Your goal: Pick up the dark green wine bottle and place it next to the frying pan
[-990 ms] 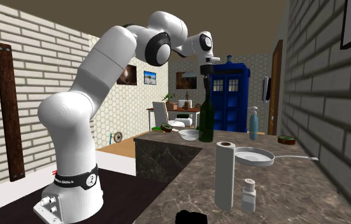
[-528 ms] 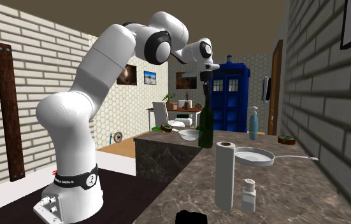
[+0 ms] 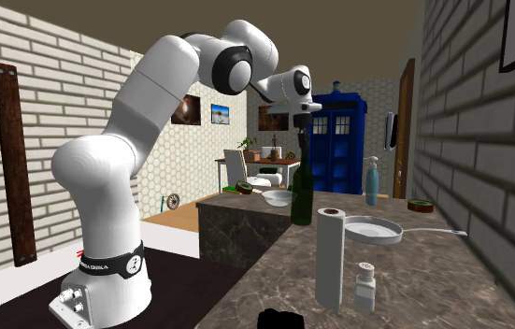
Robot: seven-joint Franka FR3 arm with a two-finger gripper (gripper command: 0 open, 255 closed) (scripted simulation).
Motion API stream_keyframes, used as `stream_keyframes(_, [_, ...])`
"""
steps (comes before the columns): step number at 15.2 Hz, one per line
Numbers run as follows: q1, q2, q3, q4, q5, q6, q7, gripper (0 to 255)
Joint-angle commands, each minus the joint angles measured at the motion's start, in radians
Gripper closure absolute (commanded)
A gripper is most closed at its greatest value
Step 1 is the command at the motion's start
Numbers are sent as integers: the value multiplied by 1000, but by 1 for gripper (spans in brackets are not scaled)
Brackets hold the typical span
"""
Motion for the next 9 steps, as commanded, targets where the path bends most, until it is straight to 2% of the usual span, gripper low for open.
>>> stream_keyframes(1, [0,0,0,-2,-1,3,1,255])
stream_keyframes(6, [0,0,0,-2,-1,3,1,255])
stream_keyframes(7, [0,0,0,-2,-1,3,1,0])
stream_keyframes(9, [0,0,0,-2,-1,3,1,0])
